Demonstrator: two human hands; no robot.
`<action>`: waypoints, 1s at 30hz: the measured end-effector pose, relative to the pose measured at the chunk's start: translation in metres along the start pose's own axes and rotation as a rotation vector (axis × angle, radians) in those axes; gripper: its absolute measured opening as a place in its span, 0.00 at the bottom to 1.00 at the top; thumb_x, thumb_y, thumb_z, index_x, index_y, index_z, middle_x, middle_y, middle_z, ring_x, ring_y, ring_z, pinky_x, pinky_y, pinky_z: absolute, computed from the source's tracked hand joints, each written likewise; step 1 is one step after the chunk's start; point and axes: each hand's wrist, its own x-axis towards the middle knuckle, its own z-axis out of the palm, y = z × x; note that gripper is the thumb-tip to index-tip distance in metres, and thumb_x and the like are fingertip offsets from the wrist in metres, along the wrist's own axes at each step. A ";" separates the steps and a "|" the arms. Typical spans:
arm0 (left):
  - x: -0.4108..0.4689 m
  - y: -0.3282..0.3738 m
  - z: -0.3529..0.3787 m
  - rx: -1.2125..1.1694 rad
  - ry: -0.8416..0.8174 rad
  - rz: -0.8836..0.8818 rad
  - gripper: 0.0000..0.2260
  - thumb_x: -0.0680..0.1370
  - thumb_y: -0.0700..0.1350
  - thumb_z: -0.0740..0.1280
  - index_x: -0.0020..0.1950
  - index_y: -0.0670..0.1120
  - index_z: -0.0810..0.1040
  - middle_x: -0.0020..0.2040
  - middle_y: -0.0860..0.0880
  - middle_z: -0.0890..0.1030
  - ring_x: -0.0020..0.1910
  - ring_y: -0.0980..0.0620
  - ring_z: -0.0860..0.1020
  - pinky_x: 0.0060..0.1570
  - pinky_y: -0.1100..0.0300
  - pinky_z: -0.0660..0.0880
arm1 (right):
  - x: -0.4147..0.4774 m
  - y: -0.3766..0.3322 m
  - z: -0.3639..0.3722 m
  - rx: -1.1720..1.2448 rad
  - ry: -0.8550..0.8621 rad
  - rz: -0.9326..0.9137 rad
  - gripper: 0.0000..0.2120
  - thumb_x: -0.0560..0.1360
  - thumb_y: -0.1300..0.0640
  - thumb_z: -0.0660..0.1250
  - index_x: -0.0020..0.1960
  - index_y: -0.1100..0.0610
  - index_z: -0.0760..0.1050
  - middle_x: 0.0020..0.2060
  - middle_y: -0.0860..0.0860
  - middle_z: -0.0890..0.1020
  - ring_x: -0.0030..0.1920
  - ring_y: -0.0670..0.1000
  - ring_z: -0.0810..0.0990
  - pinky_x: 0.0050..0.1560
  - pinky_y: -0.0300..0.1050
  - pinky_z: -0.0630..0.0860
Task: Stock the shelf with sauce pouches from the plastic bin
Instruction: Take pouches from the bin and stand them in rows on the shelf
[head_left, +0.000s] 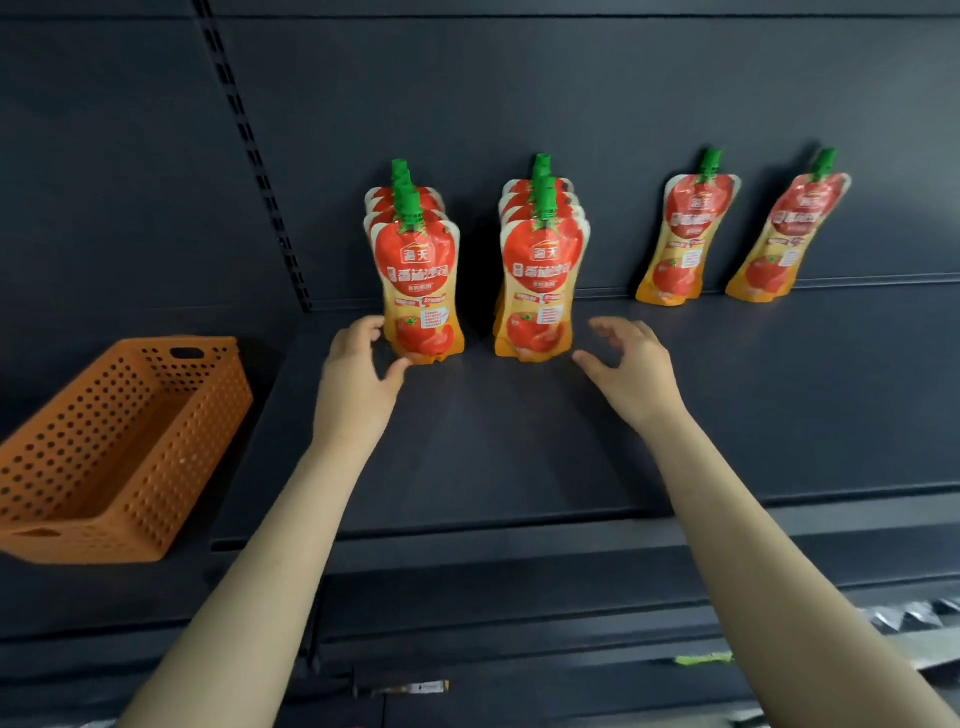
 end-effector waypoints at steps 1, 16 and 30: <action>-0.009 0.007 -0.002 0.069 0.020 0.058 0.20 0.77 0.44 0.70 0.68 0.47 0.71 0.64 0.46 0.74 0.62 0.47 0.74 0.56 0.52 0.74 | -0.007 0.005 -0.015 -0.034 0.010 -0.011 0.22 0.74 0.55 0.72 0.66 0.56 0.74 0.60 0.52 0.76 0.62 0.51 0.76 0.58 0.38 0.68; -0.192 0.332 0.229 -0.051 -0.393 0.636 0.14 0.78 0.44 0.66 0.64 0.47 0.74 0.60 0.47 0.75 0.58 0.43 0.74 0.52 0.50 0.72 | -0.241 0.201 -0.374 -0.488 0.271 0.333 0.19 0.72 0.57 0.72 0.62 0.56 0.77 0.59 0.57 0.78 0.59 0.62 0.76 0.61 0.52 0.71; -0.401 0.456 0.564 0.066 -1.244 0.782 0.18 0.79 0.47 0.66 0.68 0.47 0.73 0.66 0.45 0.74 0.64 0.43 0.73 0.62 0.49 0.72 | -0.442 0.458 -0.470 -0.359 0.213 1.131 0.18 0.75 0.53 0.69 0.64 0.55 0.75 0.63 0.52 0.77 0.62 0.53 0.75 0.63 0.47 0.70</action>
